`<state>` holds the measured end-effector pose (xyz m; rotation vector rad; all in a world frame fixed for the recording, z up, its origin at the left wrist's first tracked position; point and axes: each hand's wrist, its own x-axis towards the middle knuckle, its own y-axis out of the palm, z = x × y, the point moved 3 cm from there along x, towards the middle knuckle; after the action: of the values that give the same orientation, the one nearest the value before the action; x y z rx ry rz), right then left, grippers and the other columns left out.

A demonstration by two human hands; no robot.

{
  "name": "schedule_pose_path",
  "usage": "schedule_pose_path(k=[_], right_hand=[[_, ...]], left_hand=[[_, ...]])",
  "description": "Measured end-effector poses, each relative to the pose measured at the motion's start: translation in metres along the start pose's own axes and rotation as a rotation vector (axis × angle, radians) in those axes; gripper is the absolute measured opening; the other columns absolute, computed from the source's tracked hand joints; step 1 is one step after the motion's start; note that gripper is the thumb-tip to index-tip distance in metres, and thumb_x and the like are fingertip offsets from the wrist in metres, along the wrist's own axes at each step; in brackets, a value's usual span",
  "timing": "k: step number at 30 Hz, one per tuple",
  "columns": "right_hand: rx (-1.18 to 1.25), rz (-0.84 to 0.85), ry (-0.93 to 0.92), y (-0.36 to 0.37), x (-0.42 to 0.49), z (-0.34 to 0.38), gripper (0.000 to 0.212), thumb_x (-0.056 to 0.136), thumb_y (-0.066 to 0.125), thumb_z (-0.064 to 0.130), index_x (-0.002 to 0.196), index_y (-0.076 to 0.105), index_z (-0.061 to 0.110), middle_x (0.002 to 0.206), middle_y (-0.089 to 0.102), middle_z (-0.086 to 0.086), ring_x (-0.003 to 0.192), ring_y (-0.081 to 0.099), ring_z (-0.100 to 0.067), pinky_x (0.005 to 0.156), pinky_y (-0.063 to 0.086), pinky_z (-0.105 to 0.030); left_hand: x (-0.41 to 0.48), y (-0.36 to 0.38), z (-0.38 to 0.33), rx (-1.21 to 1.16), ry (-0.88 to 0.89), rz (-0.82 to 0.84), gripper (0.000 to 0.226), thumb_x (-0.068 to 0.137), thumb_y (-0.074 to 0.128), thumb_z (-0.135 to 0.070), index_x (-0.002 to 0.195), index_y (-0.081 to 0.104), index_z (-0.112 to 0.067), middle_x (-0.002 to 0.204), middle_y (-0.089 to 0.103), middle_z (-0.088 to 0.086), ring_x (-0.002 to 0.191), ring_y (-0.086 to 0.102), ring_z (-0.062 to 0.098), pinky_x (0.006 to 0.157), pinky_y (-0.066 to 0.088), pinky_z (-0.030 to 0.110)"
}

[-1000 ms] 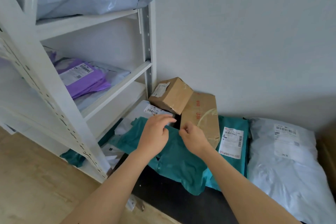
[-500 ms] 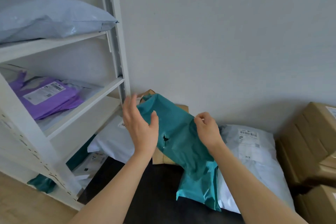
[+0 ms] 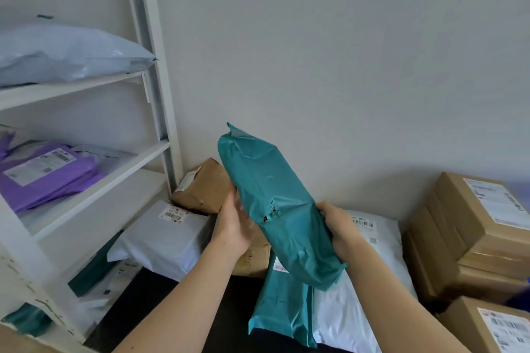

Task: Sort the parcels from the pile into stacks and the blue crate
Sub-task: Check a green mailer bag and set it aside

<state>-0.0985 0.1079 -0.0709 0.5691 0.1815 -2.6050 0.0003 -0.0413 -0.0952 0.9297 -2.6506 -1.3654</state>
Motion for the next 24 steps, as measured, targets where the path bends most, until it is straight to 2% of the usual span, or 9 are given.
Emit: schedule_pose_path(k=[3,5,8,10,13,16,18,21,24], right_hand=[[-0.042,0.036,0.005,-0.009,0.000,-0.004,0.025,0.093,0.051,0.014,0.074,0.064,0.002,0.072,0.065,-0.013,0.069,0.060,-0.028,0.066,0.047,-0.034],[-0.128,0.081,-0.030,-0.012,0.001,-0.007,0.026,0.095,0.050,0.015,0.083,0.069,0.001,0.087,0.071,-0.019,0.079,0.064,-0.030,0.078,0.052,-0.040],[-0.184,0.142,-0.046,-0.015,0.003,-0.006,0.040,0.098,0.045,0.043,0.103,0.066,0.009,0.108,0.067,-0.015,0.101,0.061,-0.025,0.096,0.048,-0.042],[-0.177,0.196,-0.021,-0.019,0.004,-0.006,0.043,0.095,0.040,0.058,0.101,0.063,0.022,0.110,0.063,-0.005,0.108,0.058,-0.023,0.100,0.043,-0.040],[-0.170,0.269,-0.039,-0.023,0.002,-0.004,0.050,0.087,0.045,0.068,0.112,0.062,0.028,0.112,0.066,0.001,0.107,0.060,-0.019,0.099,0.044,-0.039],[-0.143,0.334,-0.116,-0.020,-0.003,0.000,0.044,0.085,0.058,0.056,0.119,0.059,0.026,0.109,0.069,0.008,0.104,0.063,-0.013,0.090,0.048,-0.035],[-0.123,0.286,-0.156,-0.022,-0.002,0.001,0.041,0.088,0.066,0.038,0.122,0.056,0.018,0.108,0.071,0.003,0.103,0.065,-0.016,0.088,0.052,-0.036],[-0.053,0.190,-0.179,-0.032,0.004,0.000,0.029,0.092,0.064,0.020,0.119,0.059,0.010,0.105,0.072,-0.001,0.097,0.067,-0.018,0.080,0.055,-0.033],[-0.016,0.217,-0.210,-0.037,0.004,0.003,0.019,0.093,0.060,0.009,0.112,0.064,0.010,0.103,0.073,-0.003,0.093,0.068,-0.018,0.075,0.055,-0.030]], left_hand=[[0.005,0.010,0.007,-0.046,-0.072,0.059,0.066,0.080,0.059,-0.067,0.122,0.063,-0.015,0.126,0.062,0.002,0.116,0.058,0.024,0.104,0.040,0.042],[0.008,0.016,0.011,-0.029,-0.095,0.067,0.067,0.079,0.060,-0.068,0.119,0.064,-0.014,0.124,0.063,0.003,0.116,0.058,0.024,0.103,0.041,0.044],[0.008,0.027,0.017,0.046,-0.130,0.047,0.062,0.082,0.058,-0.063,0.121,0.064,-0.014,0.119,0.068,0.011,0.115,0.060,0.031,0.102,0.044,0.048],[0.010,0.029,0.019,0.159,-0.068,-0.029,0.056,0.082,0.062,-0.057,0.118,0.064,-0.015,0.112,0.071,0.009,0.105,0.066,0.028,0.092,0.051,0.044],[0.015,0.031,0.022,0.449,0.049,-0.163,0.047,0.080,0.074,-0.042,0.111,0.064,-0.008,0.096,0.074,0.009,0.083,0.071,0.028,0.074,0.056,0.039],[0.014,0.040,0.027,0.612,0.127,-0.176,0.032,0.083,0.074,-0.021,0.110,0.064,-0.009,0.093,0.074,0.011,0.083,0.072,0.028,0.083,0.057,0.046],[0.015,0.045,0.027,0.682,0.136,-0.132,0.024,0.084,0.072,-0.019,0.107,0.066,-0.013,0.092,0.074,0.008,0.083,0.072,0.027,0.083,0.057,0.047],[0.015,0.051,0.026,0.673,0.128,-0.049,0.028,0.083,0.073,-0.019,0.109,0.065,-0.013,0.094,0.074,0.007,0.082,0.073,0.024,0.076,0.059,0.039],[0.012,0.060,0.023,0.608,0.116,0.071,0.034,0.080,0.075,-0.020,0.111,0.061,-0.016,0.099,0.073,0.005,0.083,0.073,0.018,0.068,0.056,0.029]])
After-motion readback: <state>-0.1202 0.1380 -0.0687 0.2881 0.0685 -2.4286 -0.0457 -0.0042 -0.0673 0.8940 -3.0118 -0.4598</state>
